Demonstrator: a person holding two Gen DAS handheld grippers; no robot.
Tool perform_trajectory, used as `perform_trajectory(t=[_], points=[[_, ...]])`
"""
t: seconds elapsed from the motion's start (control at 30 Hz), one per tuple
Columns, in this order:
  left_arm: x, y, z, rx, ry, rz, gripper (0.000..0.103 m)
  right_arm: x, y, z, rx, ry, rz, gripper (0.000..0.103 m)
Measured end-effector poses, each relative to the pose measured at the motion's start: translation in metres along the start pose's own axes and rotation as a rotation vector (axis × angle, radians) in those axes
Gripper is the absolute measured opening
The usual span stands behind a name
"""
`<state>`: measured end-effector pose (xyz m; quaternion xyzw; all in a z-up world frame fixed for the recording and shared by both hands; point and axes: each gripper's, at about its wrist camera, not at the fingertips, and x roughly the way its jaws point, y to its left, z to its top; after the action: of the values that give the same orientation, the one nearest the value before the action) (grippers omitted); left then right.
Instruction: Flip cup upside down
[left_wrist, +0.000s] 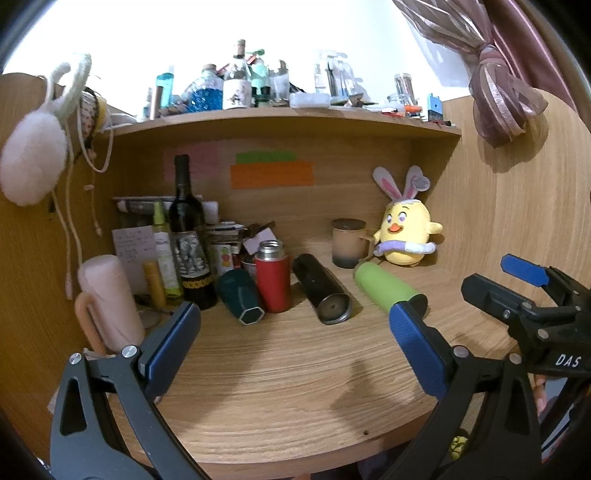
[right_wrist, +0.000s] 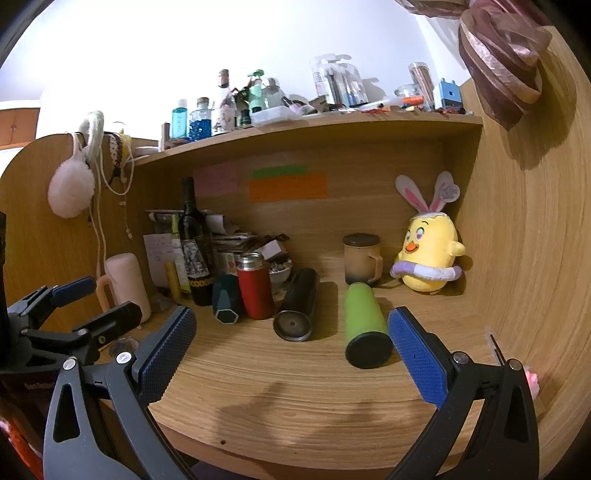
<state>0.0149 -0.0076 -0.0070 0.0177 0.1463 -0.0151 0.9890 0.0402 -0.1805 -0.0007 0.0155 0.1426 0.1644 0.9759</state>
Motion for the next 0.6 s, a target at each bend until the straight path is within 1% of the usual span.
perform_trajectory(t=[0.17,0.23,0.3,0.33,0.47,0.5,0.57,0.6], points=[[0.035,-0.015,0.011,0.020,0.056,-0.054,0.103,0.008,-0.019,-0.005,0.028,0.021,-0.046,0.103],[0.054,-0.024,0.015,0.022,0.085,-0.095,0.103,0.012,-0.030,-0.007,0.035,0.037,-0.062,0.103],[0.079,-0.035,0.022,0.023,0.130,-0.161,0.103,0.016,-0.040,-0.011,0.041,0.049,-0.091,0.103],[0.087,-0.039,0.024,0.025,0.144,-0.178,0.103,0.019,-0.047,-0.012,0.048,0.058,-0.106,0.103],[0.139,-0.066,0.031,0.044,0.253,-0.256,0.103,0.028,-0.075,-0.021,0.096,0.088,-0.126,0.103],[0.156,-0.076,0.031,0.050,0.293,-0.277,0.103,0.030,-0.081,-0.023,0.105,0.095,-0.132,0.103],[0.181,-0.090,0.031,0.059,0.350,-0.303,0.103,0.033,-0.093,-0.028,0.123,0.110,-0.145,0.103],[0.195,-0.098,0.030,0.063,0.386,-0.303,0.100,0.035,-0.099,-0.030,0.133,0.117,-0.150,0.103]])
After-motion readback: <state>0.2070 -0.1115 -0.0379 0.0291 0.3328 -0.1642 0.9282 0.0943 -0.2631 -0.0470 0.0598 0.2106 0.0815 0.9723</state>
